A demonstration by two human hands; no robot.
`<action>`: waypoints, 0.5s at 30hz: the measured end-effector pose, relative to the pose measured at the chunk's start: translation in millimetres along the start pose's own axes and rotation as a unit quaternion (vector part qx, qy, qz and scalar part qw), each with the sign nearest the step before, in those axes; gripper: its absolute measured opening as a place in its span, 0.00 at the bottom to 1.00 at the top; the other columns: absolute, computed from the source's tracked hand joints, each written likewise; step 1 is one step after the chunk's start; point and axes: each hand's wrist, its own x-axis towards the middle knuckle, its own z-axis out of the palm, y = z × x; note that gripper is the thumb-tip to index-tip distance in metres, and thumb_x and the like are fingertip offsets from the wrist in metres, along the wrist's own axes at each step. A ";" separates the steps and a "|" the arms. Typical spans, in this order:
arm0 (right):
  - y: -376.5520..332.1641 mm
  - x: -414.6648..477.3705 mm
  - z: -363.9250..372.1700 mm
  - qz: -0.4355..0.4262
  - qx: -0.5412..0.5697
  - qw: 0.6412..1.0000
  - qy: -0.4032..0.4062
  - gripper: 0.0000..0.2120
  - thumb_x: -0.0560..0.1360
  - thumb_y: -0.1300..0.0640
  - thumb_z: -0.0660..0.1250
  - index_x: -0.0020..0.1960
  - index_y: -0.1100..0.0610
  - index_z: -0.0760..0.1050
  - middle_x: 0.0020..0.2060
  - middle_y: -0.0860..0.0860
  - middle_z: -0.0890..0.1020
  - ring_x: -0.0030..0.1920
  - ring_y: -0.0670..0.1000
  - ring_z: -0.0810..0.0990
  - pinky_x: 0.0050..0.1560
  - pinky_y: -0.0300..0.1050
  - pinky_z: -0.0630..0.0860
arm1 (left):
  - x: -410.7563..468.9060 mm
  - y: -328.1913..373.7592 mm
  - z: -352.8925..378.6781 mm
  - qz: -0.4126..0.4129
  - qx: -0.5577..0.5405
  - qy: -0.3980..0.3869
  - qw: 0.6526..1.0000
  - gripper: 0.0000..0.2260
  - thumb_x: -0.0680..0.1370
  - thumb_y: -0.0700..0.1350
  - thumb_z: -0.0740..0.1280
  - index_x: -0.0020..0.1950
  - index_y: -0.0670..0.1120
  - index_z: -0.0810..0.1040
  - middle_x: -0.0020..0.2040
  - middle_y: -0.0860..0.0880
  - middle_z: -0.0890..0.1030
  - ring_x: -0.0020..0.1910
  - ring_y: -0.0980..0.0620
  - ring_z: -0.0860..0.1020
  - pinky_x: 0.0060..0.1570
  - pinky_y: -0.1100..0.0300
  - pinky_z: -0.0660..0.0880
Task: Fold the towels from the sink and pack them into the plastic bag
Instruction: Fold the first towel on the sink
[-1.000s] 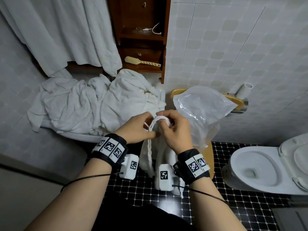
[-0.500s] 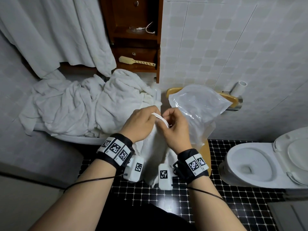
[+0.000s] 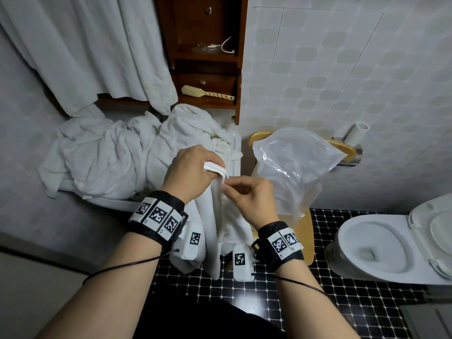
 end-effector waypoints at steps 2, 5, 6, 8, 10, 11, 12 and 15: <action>-0.3 -1.8 3.1 -0.060 -0.105 0.993 -0.014 0.06 0.81 0.54 0.72 0.46 0.50 0.87 0.35 0.35 0.83 0.37 0.39 0.81 0.43 0.34 0.73 | -1.6 0.8 -4.0 -0.014 -0.012 0.006 1.000 0.09 0.73 0.46 0.76 0.47 0.61 0.87 0.44 0.59 0.86 0.47 0.54 0.83 0.51 0.51 0.81; 4.3 0.3 7.2 -0.080 -0.206 0.975 -0.030 0.09 0.82 0.55 0.66 0.51 0.48 0.86 0.43 0.39 0.87 0.41 0.46 0.81 0.43 0.31 0.69 | -2.9 2.9 -8.2 -0.013 -0.009 0.002 1.000 0.10 0.73 0.43 0.75 0.46 0.60 0.87 0.42 0.60 0.86 0.46 0.57 0.82 0.51 0.54 0.81; 4.5 1.4 7.7 -0.080 -0.215 0.973 -0.021 0.09 0.81 0.56 0.67 0.52 0.49 0.86 0.46 0.42 0.88 0.44 0.46 0.82 0.44 0.29 0.70 | -3.4 4.0 -10.0 -0.009 -0.006 0.000 1.000 0.11 0.72 0.42 0.75 0.45 0.59 0.88 0.42 0.60 0.86 0.46 0.58 0.82 0.51 0.57 0.80; 4.8 4.0 7.7 -0.062 -0.191 0.980 0.000 0.06 0.78 0.58 0.70 0.50 0.50 0.85 0.45 0.43 0.88 0.44 0.44 0.84 0.47 0.33 0.77 | -4.1 7.0 -15.3 0.000 -0.012 -0.010 1.000 0.11 0.72 0.41 0.76 0.45 0.58 0.88 0.41 0.60 0.86 0.46 0.59 0.82 0.50 0.64 0.78; 1.8 5.1 6.7 -0.027 -0.126 0.992 0.001 0.06 0.76 0.57 0.73 0.51 0.49 0.79 0.41 0.44 0.86 0.39 0.44 0.85 0.45 0.43 0.82 | -4.0 10.9 -21.0 0.004 -0.021 -0.018 1.000 0.10 0.70 0.42 0.77 0.45 0.57 0.89 0.41 0.60 0.86 0.46 0.60 0.82 0.49 0.69 0.76; 0.3 4.7 6.9 -0.012 -0.103 0.995 -0.014 0.09 0.76 0.56 0.73 0.54 0.47 0.77 0.41 0.45 0.85 0.37 0.46 0.84 0.43 0.46 0.83 | -3.9 12.4 -23.2 0.007 -0.022 -0.021 0.999 0.10 0.69 0.42 0.77 0.45 0.57 0.89 0.41 0.60 0.86 0.45 0.61 0.82 0.48 0.69 0.76; 0.0 4.8 7.6 -0.010 -0.093 0.995 -0.037 0.11 0.77 0.53 0.72 0.57 0.45 0.76 0.42 0.45 0.85 0.35 0.47 0.84 0.41 0.49 0.83 | -3.8 13.5 -24.9 0.009 -0.023 -0.025 0.999 0.10 0.69 0.42 0.78 0.45 0.57 0.89 0.40 0.59 0.86 0.44 0.61 0.82 0.47 0.68 0.77; -1.6 2.7 11.3 -0.006 -0.069 0.991 -0.118 0.09 0.82 0.52 0.66 0.62 0.44 0.77 0.47 0.47 0.86 0.33 0.53 0.86 0.31 0.55 0.83 | -3.1 12.1 -28.9 0.008 -0.025 -0.029 0.999 0.10 0.67 0.42 0.78 0.43 0.56 0.89 0.40 0.59 0.86 0.44 0.61 0.83 0.47 0.64 0.79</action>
